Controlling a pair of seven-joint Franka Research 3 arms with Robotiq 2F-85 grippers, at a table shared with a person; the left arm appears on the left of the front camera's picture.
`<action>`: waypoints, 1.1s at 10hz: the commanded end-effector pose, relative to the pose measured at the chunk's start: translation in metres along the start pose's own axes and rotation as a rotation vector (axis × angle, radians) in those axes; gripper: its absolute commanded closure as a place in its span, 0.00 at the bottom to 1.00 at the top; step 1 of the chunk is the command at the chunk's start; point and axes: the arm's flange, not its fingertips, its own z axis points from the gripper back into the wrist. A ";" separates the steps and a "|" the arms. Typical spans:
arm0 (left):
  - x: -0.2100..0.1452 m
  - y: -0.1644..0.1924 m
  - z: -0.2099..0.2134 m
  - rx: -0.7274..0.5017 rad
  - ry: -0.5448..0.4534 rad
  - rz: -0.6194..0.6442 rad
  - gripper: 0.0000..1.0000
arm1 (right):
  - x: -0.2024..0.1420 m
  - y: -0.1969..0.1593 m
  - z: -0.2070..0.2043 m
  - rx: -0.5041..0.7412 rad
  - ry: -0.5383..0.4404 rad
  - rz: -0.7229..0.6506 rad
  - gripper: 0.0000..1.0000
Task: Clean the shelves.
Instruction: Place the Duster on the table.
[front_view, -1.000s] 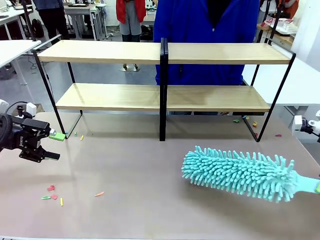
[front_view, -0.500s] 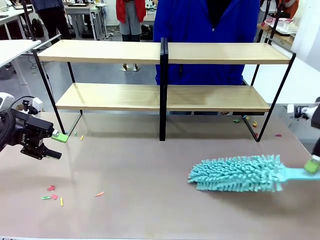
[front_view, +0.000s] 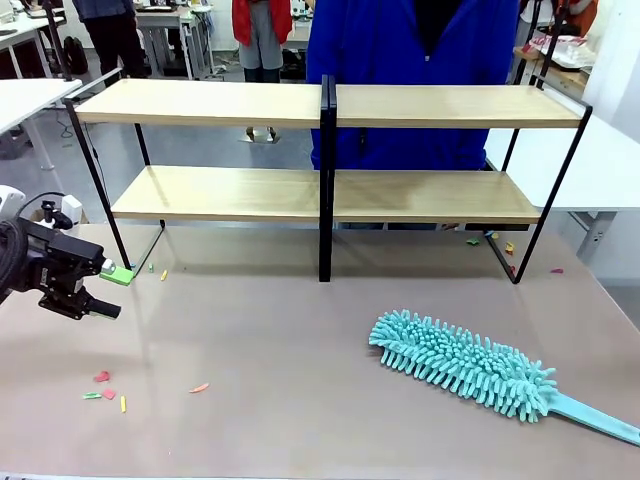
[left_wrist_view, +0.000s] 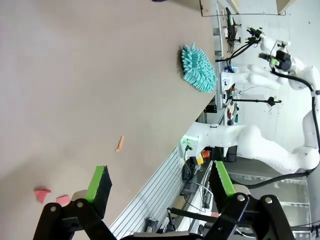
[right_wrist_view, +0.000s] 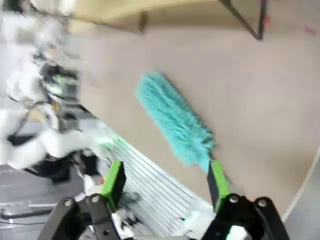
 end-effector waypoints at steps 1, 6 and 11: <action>-0.002 0.000 0.001 -0.009 0.007 -0.018 0.00 | -0.055 0.029 -0.002 0.247 0.012 -0.142 0.00; -0.002 0.000 0.001 -0.009 0.007 -0.018 0.00 | -0.027 0.013 0.011 0.111 -0.012 -0.057 0.00; -0.002 0.000 0.001 -0.009 0.007 -0.018 0.00 | -0.027 0.013 0.011 0.111 -0.012 -0.057 0.00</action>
